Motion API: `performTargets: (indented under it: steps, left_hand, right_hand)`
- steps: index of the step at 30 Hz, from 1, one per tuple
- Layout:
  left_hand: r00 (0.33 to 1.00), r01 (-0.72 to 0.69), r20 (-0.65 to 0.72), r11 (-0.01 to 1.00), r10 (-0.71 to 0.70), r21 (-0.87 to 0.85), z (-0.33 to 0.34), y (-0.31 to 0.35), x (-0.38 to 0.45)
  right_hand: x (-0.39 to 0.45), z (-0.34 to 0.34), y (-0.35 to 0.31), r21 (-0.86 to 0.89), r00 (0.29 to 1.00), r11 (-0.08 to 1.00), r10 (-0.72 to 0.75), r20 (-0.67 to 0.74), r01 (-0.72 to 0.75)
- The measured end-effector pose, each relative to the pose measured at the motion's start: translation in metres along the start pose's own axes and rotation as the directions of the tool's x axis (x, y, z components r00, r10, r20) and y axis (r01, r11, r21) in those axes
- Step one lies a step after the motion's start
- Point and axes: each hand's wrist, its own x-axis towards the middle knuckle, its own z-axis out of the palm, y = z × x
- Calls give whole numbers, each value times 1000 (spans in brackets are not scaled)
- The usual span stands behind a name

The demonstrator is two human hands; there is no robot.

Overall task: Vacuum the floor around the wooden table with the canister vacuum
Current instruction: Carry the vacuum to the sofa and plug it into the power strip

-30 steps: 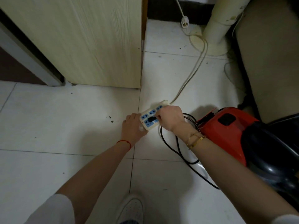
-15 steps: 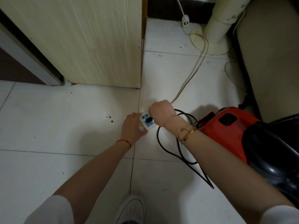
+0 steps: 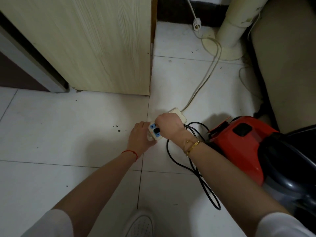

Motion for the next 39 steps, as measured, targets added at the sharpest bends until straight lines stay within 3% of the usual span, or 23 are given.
performTargets:
  steps: [8, 13, 19, 24, 34, 39]
  left_hand:
    - [996, -19, 86, 997, 12, 79, -5, 2, -4]
    - [989, -120, 99, 990, 112, 78, -18, 11, -6]
    - [970, -242, -13, 970, 242, 5, -54, 52, 1]
    - [894, -441, -83, 898, 440, 4, -69, 103, 5]
    - [722, -691, 19, 722, 692, -37, -29, 202, -15]
    - [691, -713, 116, 699, 714, -55, -6, 227, -17]
  right_hand:
    - [-2, 16, 3, 42, 997, 998, 44, -66, -41]
    - [-26, 15, 16, 352, 968, 933, 154, -200, -75]
    - [-67, -15, 44, 583, 841, 793, 429, -329, -176]
    - [-117, -23, 65, 669, 734, 716, 562, -382, -200]
    - [-231, -13, 102, 692, 479, 630, 757, -445, -353]
    - [-275, 0, 117, 649, 378, 605, 796, -474, -461]
